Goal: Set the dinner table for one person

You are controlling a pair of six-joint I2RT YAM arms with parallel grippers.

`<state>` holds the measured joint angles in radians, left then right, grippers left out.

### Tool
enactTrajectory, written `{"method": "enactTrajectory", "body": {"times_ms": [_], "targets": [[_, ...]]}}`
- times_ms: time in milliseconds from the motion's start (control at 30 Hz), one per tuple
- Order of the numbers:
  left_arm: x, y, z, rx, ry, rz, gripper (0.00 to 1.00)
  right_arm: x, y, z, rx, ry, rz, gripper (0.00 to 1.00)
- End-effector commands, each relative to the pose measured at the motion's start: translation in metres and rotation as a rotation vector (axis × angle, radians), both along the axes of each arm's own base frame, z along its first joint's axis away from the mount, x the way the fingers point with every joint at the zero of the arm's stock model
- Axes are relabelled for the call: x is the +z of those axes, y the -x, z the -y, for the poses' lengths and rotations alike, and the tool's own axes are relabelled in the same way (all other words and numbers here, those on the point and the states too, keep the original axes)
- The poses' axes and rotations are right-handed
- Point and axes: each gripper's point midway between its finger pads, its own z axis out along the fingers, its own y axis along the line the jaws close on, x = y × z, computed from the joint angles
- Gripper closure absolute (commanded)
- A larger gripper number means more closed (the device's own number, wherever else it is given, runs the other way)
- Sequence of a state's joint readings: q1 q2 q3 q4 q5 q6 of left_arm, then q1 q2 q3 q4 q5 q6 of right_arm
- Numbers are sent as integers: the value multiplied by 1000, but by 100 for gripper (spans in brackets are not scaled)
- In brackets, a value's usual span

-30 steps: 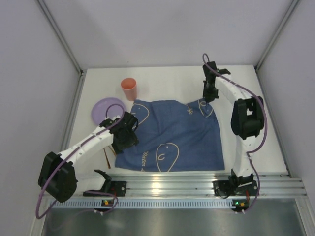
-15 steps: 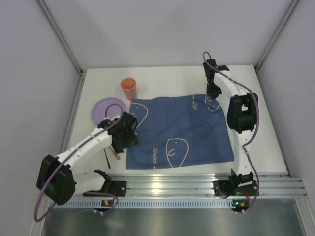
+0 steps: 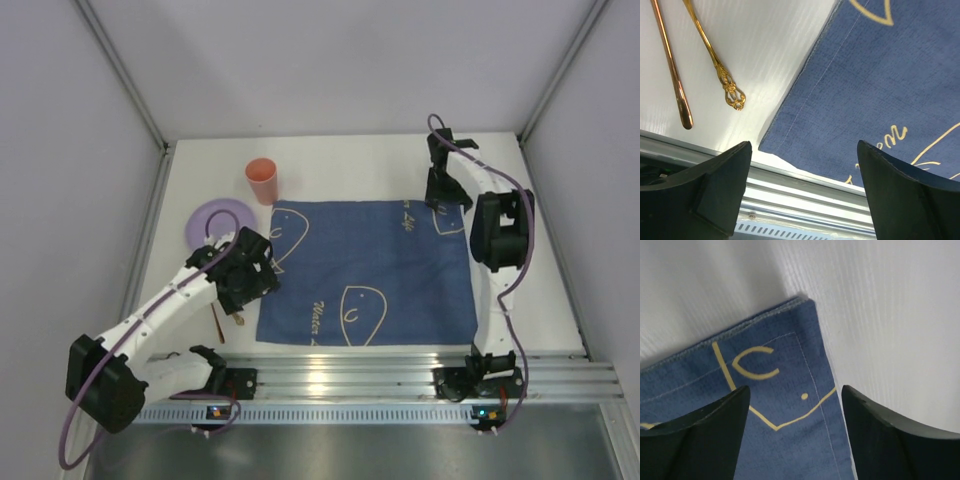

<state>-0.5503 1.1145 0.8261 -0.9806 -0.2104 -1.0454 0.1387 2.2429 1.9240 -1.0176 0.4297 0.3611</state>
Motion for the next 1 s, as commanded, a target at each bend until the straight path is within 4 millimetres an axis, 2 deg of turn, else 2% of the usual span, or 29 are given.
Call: {"method": "enactTrajectory", "body": {"times_ms": [0,33,100,133,167,200,233,267,300,333,367,400,433,467,500,533,567,600,633,700,767,800,900,967], "targets": [[37,-21,-3,4,-9,128,8,44,-13,-14,49,-101,156,23],[46,-27,-4,2,-15,157,4,66,-10,-22,74,-147,207,15],[74,-46,-4,-13,-39,241,2,91,-9,-30,91,-200,270,12],[85,-57,-9,-4,-75,293,2,119,-3,-43,112,-268,325,11],[102,-71,-7,-34,-97,339,2,133,3,-49,124,-298,351,10],[113,-79,-8,-44,-118,371,2,145,9,-58,132,-334,378,1],[120,-93,-11,-37,-166,405,2,167,28,-73,172,-384,417,0],[142,-106,-9,-61,-185,460,2,176,39,-84,197,-411,436,0],[150,-116,-12,-58,-209,486,2,184,46,-93,224,-434,466,0],[152,-128,-12,-62,-241,492,2,194,72,-110,280,-467,481,0],[169,-146,-9,-75,-241,550,2,196,84,-119,307,-477,481,0],[172,-159,-19,-47,-250,551,2,195,105,-123,330,-491,473,0],[163,-175,-21,-44,-256,525,2,193,120,-135,368,-504,457,0],[174,-189,-20,-42,-218,542,2,190,131,-137,377,-509,441,0],[174,-203,-38,11,-223,530,5,181,152,-136,375,-525,409,0],[172,-223,-41,30,-222,514,6,176,163,-138,386,-536,394,0],[169,-235,-51,53,-211,500,8,172,173,-137,388,-541,383,0],[166,-245,-52,55,-202,492,13,165,188,-132,382,-543,374,0],[159,-262,-51,53,-197,480,15,164,196,-129,383,-540,370,0],[152,-281,-48,44,-166,480,20,160,214,-115,368,-509,363,0],[128,-304,-42,29,-150,444,22,158,226,-102,345,-470,355,0],[134,-307,-42,30,-142,461,22,158,230,-98,341,-462,356,0],[112,-328,-34,17,-109,450,24,155,240,-88,313,-435,345,0],[106,-335,-33,14,-103,455,24,152,242,-85,301,-423,340,0]]}}
